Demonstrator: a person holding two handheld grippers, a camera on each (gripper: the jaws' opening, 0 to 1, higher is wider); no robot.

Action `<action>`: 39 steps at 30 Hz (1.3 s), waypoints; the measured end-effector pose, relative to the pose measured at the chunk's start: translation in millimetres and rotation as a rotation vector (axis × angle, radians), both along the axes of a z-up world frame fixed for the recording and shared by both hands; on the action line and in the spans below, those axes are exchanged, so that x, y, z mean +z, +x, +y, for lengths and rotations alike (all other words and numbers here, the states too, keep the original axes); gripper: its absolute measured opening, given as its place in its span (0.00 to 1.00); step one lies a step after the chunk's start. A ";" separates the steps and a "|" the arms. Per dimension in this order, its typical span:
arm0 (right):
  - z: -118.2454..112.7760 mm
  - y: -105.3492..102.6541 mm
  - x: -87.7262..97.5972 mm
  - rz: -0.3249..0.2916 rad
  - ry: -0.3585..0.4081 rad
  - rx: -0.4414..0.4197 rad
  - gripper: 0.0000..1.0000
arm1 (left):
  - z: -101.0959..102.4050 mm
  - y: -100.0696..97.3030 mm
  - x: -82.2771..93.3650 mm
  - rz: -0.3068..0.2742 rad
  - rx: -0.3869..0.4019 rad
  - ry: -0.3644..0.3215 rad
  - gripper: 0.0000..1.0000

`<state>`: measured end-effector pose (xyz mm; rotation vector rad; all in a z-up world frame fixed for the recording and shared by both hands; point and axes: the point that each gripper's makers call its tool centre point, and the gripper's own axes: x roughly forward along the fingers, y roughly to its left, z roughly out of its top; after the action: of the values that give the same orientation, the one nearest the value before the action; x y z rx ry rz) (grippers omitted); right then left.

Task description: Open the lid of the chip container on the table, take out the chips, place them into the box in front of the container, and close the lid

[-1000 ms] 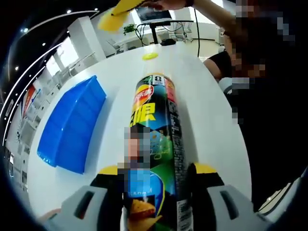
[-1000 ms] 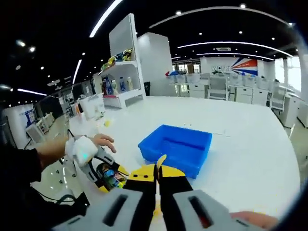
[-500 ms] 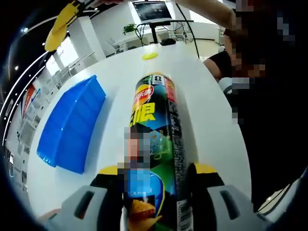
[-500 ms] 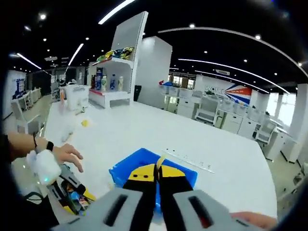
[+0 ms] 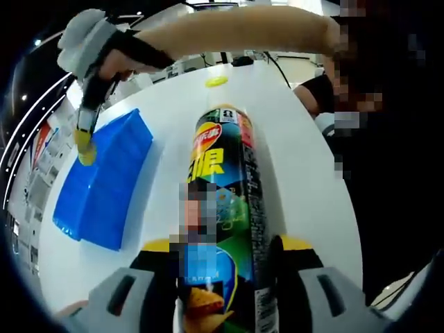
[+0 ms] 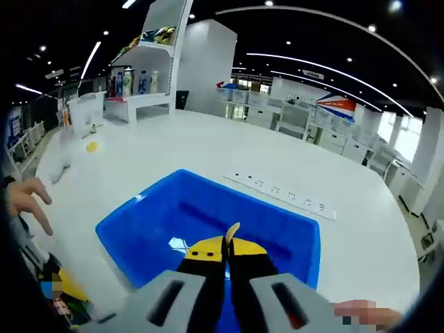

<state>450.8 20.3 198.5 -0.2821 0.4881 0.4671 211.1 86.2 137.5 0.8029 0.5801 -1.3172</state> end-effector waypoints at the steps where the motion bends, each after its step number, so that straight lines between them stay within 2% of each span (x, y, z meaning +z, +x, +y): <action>1: 1.2 0.9 -3.8 0.000 -0.006 0.000 0.03 | -0.3 -0.3 0.1 0.000 0.000 0.000 0.56; 4: 4.3 2.7 -11.3 -0.002 -0.019 -0.003 0.03 | -1.5 -1.4 0.4 -0.002 -0.001 -0.004 0.56; 5: 5.1 9.9 -11.4 0.001 -0.019 -0.002 0.03 | -1.7 -1.4 0.5 -0.002 -0.002 -0.007 0.56; 14: 1.0 6.4 -15.2 0.007 -0.053 0.001 0.04 | -0.8 -0.2 0.6 0.001 -0.003 -0.014 0.57; 17: 2.6 7.1 -16.0 0.011 -0.053 0.014 0.13 | -0.2 0.8 0.6 0.001 -0.003 -0.015 0.57; 27: 4.2 2.8 -13.2 0.007 -0.049 0.021 0.10 | -1.1 2.1 0.8 -0.005 -0.002 -0.023 0.57; 32: 2.5 -1.0 -9.2 0.004 -0.012 0.018 0.11 | -3.9 -1.8 0.5 -0.005 -0.004 -0.025 0.57; 36: 2.5 -5.9 9.5 0.006 0.108 0.017 0.13 | -5.2 -3.2 0.4 -0.004 -0.004 -0.028 0.57; 39: -4.7 -6.3 26.7 0.001 0.147 0.016 0.13 | -5.3 -3.0 0.2 -0.002 -0.004 -0.029 0.57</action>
<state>444.5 15.6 225.2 -0.1444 0.4502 0.5163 208.1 80.8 137.7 0.7814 0.5569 -1.3254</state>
